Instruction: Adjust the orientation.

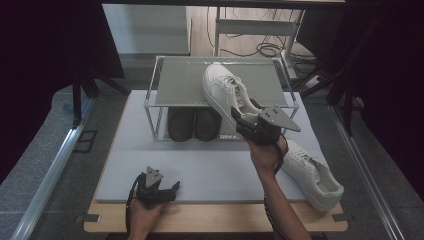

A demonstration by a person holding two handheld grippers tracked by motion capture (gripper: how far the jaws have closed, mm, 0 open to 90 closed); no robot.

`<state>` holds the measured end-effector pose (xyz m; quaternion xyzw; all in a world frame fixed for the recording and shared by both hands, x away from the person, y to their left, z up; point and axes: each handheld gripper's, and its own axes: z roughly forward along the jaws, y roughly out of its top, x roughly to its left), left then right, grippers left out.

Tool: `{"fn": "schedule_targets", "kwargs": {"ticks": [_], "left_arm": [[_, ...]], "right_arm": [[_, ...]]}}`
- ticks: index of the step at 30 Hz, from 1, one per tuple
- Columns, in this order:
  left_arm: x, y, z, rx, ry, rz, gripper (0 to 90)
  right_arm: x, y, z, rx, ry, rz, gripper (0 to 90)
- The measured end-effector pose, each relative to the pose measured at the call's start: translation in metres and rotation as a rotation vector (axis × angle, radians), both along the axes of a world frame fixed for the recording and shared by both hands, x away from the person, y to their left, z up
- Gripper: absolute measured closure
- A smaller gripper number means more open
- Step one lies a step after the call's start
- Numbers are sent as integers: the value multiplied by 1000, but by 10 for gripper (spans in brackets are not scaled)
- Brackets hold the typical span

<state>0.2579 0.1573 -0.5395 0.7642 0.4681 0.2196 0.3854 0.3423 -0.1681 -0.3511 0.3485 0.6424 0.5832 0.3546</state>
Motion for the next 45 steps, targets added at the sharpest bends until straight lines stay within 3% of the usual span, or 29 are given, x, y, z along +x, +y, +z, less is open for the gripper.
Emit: {"fn": "schedule_targets", "kwargs": {"ticks": [15,33,41,45], "left_arm": [[0,0,0,-1,1,0,116],[0,0,0,0,2,0,116],[0,0,0,-1,0,0,116],[0,0,0,-2,1,1,116]], "right_arm": [[46,22,2,-7,21,-68,373],[80,42,2,3,58,-94,358],[86,46,1,17,60,-110,272],[88,47,2,-17,63,-97,208]]}}
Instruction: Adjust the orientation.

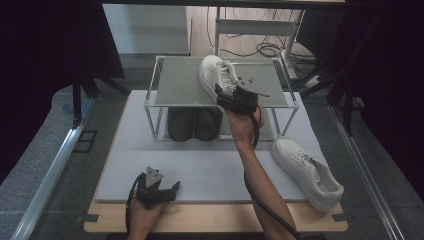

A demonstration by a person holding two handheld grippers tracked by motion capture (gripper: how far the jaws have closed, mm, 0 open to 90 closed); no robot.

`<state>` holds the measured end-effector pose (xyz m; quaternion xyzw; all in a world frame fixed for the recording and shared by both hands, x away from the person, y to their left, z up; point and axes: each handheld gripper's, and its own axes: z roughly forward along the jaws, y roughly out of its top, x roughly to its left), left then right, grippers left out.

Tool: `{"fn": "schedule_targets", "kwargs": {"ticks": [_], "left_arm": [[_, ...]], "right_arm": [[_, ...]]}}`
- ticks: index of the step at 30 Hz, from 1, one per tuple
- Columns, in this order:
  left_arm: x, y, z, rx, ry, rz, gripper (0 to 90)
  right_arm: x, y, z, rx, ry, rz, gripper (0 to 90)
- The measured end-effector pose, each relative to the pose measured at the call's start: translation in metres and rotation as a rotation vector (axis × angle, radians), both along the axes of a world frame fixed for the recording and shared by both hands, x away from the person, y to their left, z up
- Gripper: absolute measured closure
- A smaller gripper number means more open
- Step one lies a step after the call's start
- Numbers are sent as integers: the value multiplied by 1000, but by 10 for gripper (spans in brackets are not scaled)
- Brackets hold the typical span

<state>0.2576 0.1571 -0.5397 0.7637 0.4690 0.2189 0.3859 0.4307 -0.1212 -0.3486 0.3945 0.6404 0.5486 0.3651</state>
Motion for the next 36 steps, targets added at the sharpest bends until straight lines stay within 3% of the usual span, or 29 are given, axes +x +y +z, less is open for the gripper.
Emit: {"fn": "schedule_targets", "kwargs": {"ticks": [6,9,19,23,27,31,33,35,36], "left_arm": [[0,0,0,2,0,-1,116],[0,0,0,1,1,0,116],[0,0,0,4,-1,-2,116],[0,0,0,4,-2,-1,116],[0,0,0,3,-2,-1,116],[0,0,0,2,-3,-1,116],[0,0,0,1,-4,-1,116],[0,0,0,2,-3,0,116],[0,0,0,2,-2,0,116]], "right_arm": [[3,-5,0,-61,4,40,127],[2,-10,1,-69,19,71,105],[-17,-27,9,-106,34,137,102],[-24,-36,11,-71,58,193,76],[-33,-45,11,-67,98,208,124],[-45,-51,13,-50,128,217,93],[-50,-53,14,-40,133,231,141],[-55,-54,16,-68,145,236,203],[-57,-56,16,-77,142,231,312]]}}
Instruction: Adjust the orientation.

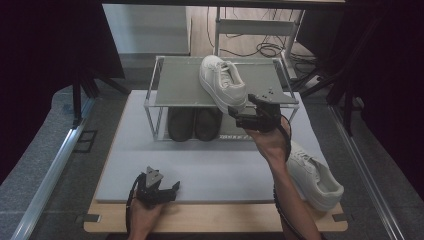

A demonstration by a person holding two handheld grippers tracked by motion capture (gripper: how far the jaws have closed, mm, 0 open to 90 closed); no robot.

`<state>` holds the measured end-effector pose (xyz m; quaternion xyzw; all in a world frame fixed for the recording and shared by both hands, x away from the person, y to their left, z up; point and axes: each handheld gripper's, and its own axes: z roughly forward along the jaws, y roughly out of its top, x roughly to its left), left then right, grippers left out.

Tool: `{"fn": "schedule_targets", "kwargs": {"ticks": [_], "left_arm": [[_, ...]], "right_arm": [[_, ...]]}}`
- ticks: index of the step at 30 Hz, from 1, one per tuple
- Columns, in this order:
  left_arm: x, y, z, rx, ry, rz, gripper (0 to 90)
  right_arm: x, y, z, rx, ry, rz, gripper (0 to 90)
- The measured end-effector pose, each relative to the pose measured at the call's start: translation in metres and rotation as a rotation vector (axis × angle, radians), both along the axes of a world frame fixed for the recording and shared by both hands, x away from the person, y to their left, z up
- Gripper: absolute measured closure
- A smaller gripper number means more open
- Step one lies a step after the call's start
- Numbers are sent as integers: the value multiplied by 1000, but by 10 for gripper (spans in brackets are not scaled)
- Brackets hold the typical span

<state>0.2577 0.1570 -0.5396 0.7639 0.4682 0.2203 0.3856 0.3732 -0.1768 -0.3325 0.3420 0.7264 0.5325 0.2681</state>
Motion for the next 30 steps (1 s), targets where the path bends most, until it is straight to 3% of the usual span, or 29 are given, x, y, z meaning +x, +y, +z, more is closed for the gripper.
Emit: {"fn": "schedule_targets", "kwargs": {"ticks": [1,8,12,14,17,22,30], "left_arm": [[0,0,0,1,0,0,116],[0,0,0,1,1,0,116],[0,0,0,0,0,0,116],[0,0,0,0,0,0,116],[0,0,0,3,1,-3,116],[0,0,0,2,1,-2,116],[0,0,0,0,0,-1,116]], "right_arm": [[-3,-2,0,-5,-6,13,409],[-7,-15,-5,-9,-9,46,754],[-4,-16,-11,-35,-1,74,878],[0,-15,-13,-26,14,88,892],[6,-9,-16,-50,22,96,895],[10,1,-16,-31,16,121,898],[11,16,-14,-57,-7,135,897]]}}
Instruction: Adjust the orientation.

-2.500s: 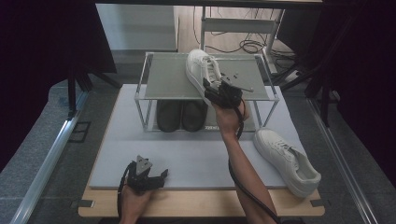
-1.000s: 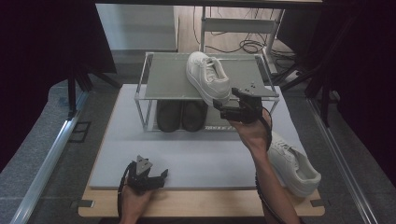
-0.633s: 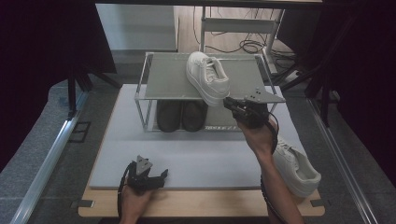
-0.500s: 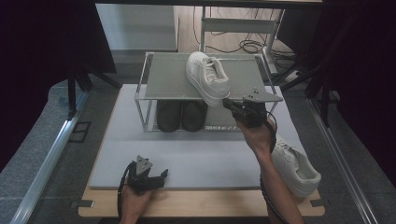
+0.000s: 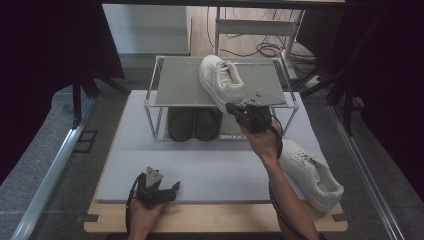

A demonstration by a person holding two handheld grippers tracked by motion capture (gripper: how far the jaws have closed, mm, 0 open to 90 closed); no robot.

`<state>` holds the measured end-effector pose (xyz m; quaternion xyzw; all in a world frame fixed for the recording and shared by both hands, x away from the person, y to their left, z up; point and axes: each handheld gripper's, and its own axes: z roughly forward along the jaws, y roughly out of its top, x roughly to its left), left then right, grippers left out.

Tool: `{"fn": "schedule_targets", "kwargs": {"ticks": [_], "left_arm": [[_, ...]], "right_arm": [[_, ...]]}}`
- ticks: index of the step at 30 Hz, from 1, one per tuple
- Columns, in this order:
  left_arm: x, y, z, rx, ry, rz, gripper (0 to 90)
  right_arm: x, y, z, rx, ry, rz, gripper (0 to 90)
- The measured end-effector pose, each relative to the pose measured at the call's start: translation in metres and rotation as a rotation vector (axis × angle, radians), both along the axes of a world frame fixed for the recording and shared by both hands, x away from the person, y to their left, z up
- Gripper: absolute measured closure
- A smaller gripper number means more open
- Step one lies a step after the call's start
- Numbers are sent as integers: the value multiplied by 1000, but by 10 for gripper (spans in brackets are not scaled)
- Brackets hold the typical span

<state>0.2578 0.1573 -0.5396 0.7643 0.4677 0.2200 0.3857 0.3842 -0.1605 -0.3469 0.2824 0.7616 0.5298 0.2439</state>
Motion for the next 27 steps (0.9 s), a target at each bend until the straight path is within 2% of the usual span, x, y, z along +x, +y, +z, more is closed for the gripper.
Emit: {"fn": "schedule_targets", "kwargs": {"ticks": [3,6,11,17,27], "left_arm": [[0,0,0,1,0,0,116],[0,0,0,2,1,-1,116],[0,0,0,3,1,-1,116],[0,0,0,1,1,-1,116],[0,0,0,-1,2,1,116]], "right_arm": [[-2,-9,-1,12,5,-16,897],[-4,-20,-2,4,12,-40,897],[-2,-28,-6,19,26,-34,897],[3,-19,-6,14,28,-21,898],[21,10,-7,13,38,15,898]]}}
